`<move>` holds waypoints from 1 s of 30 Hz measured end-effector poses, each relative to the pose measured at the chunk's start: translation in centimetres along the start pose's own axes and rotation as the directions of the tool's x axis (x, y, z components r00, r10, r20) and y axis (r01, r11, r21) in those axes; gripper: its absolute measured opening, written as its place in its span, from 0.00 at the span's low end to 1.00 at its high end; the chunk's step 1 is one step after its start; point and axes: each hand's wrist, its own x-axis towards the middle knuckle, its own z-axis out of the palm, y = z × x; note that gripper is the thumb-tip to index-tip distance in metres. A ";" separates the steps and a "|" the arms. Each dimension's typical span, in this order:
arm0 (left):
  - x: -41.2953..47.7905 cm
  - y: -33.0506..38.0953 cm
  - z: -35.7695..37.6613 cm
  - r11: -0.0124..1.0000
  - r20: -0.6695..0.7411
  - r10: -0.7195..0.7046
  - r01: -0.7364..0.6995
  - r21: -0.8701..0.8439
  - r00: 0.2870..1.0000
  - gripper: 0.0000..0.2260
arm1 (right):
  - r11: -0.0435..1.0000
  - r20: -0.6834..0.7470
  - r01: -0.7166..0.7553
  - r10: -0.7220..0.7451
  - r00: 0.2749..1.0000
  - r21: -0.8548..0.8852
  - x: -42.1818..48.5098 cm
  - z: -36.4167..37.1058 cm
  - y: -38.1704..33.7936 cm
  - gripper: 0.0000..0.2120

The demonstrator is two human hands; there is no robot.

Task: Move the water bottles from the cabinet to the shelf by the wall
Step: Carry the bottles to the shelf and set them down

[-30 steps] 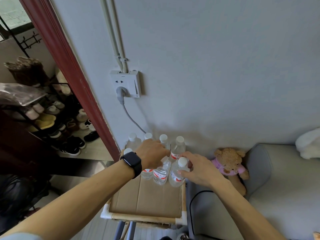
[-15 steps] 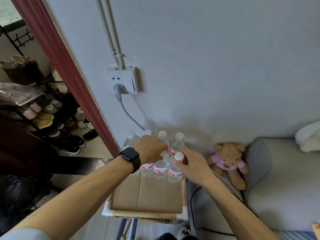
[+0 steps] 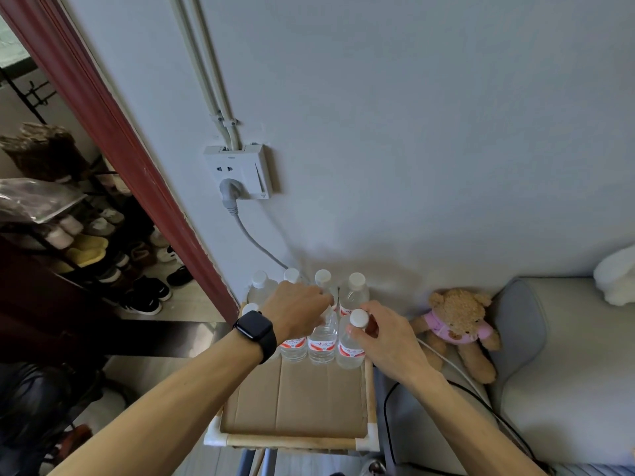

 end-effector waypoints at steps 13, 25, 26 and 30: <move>0.3 0.2 -0.9 0.999 0.024 -0.012 0.013 -0.029 1.000 0.16 | 0.989 0.126 0.023 -0.004 0.992 -0.143 1.4 -1.2 0.5 0.12; -0.5 0.0 -0.8 0.998 0.015 -0.017 0.018 -0.062 1.000 0.17 | 0.997 0.087 0.024 -0.018 0.996 -0.069 1.0 -0.4 0.5 0.08; -0.6 0.0 -0.7 0.997 0.013 -0.018 0.019 -0.070 1.000 0.17 | 0.997 0.084 0.027 -0.022 0.996 -0.067 1.0 -0.3 0.5 0.08; -0.6 0.0 -0.5 0.993 0.005 -0.028 0.028 -0.111 1.000 0.17 | 0.998 0.056 0.038 -0.035 0.998 -0.052 0.7 -0.1 0.5 0.07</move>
